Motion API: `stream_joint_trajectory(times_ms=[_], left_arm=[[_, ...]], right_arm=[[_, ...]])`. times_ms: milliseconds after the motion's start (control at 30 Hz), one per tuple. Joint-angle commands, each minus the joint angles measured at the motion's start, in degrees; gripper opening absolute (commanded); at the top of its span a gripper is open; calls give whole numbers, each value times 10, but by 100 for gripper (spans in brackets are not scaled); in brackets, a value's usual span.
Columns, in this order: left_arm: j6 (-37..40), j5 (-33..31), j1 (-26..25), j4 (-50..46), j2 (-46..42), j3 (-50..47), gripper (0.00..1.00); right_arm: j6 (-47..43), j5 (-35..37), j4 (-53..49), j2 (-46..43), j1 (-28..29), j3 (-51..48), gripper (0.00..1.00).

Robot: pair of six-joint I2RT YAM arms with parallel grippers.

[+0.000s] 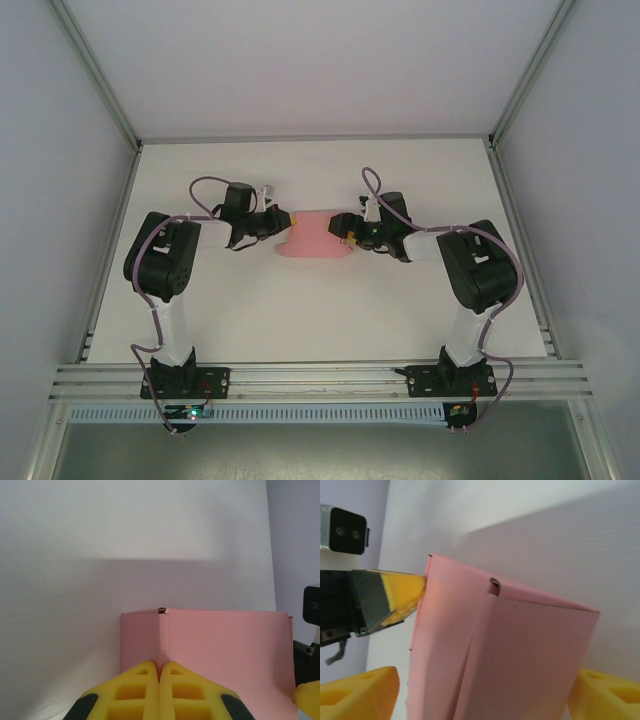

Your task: Assemble paper box

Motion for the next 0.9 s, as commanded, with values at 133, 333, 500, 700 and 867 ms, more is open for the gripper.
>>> stream_joint_trajectory(times_ms=[133, 333, 500, 700, 867], left_arm=[[3, -23, 5, -64, 26, -24, 0], [1, -23, 5, -57, 22, -26, 0], [3, -28, 5, -63, 10, -20, 0], [4, -38, 3, -48, -32, -14, 18], [58, -79, -1, -85, -97, 9, 67]], right_arm=[[57, -46, 79, 15, -11, 11, 65], [86, -55, 128, 17, -18, -2, 44], [99, -55, 139, 14, -21, -8, 35], [106, -50, 157, 9, -29, -16, 22], [93, -46, 142, -16, -36, -18, 19]])
